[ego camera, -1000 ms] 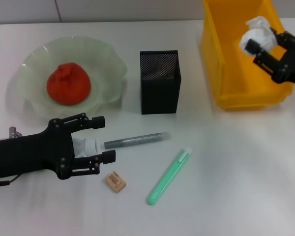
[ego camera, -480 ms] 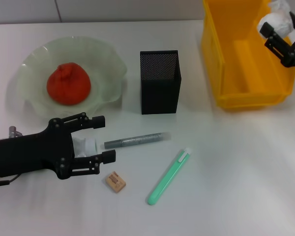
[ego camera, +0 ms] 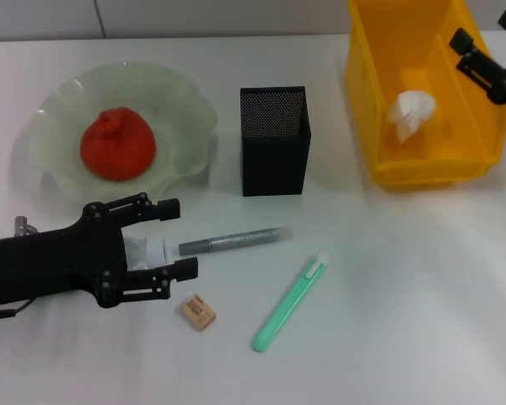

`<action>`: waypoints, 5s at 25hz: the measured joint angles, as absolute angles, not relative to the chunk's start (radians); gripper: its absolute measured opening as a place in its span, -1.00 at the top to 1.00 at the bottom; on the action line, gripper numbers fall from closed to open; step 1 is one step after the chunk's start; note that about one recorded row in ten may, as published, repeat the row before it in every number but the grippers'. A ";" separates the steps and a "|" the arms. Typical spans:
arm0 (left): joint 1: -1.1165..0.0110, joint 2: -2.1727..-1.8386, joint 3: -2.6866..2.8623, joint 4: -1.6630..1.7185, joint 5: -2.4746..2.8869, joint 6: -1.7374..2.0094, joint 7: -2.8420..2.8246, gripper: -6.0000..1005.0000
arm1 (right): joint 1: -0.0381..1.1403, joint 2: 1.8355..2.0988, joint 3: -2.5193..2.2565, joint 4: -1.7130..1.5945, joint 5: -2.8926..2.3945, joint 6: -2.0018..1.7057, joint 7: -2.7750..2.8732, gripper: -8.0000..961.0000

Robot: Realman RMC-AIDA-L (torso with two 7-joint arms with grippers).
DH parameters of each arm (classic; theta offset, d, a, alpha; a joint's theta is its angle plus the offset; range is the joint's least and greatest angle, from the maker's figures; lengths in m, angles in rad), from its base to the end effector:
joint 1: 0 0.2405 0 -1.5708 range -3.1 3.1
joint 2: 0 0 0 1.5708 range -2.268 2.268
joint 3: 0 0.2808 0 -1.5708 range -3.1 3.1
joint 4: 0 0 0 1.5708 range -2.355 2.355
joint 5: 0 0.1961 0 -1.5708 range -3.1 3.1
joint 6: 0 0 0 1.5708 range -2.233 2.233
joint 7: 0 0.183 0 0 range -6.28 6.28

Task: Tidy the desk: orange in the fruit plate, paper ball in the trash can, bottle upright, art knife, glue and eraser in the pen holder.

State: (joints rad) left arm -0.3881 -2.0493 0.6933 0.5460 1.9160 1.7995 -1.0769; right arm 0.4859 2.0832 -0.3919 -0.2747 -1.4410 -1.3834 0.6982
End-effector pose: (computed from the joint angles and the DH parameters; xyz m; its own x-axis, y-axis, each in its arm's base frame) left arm -0.2730 0.2708 -0.0396 0.7612 0.1971 0.6178 0.3105 -0.9472 -0.0804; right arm 0.2947 0.3786 0.0063 0.6352 0.0900 -0.7670 -0.6404 -0.4938 -0.5883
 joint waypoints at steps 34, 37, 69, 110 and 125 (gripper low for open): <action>-0.408 -2.006 0.702 0.600 1.942 1.792 -1.187 -0.64 | 0.473 2.037 -0.554 -0.422 -2.141 -1.729 0.968 -0.71; -0.421 -2.010 0.704 0.642 1.977 1.788 -1.248 -0.64 | 0.474 2.038 -0.560 -0.422 -2.146 -1.725 0.968 -0.71; -0.694 -2.070 1.053 1.111 2.557 1.774 -1.825 -0.64 | 0.472 2.037 -0.552 -0.437 -2.156 -1.684 0.979 -0.71; -0.670 -2.069 1.216 1.133 2.532 1.674 -1.858 0.13 | 0.473 2.036 -0.530 -0.437 -2.157 -1.692 0.980 -0.71; -0.631 -2.053 0.819 1.157 2.370 1.843 -1.670 0.10 | 0.481 2.032 -0.531 -0.437 -2.157 -1.695 0.982 -0.71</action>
